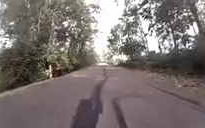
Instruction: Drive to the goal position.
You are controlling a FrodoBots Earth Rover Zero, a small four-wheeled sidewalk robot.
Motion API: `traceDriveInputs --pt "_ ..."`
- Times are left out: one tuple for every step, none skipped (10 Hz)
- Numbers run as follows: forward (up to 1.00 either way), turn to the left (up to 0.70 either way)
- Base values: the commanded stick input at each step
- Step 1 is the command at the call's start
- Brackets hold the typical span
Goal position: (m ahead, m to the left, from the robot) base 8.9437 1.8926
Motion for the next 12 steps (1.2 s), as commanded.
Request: traceDriveInputs --pt "0.7 0.0" --pt "0.7 0.0" --pt "0.7 0.0" --pt "0.7 0.0" --pt "0.7 0.0" --pt "0.7 0.0" --pt "0.7 0.0" --pt "0.7 0.0" --pt "0.7 0.0" --pt "0.7 0.0" --pt "0.7 0.0" --pt "0.7 0.0"
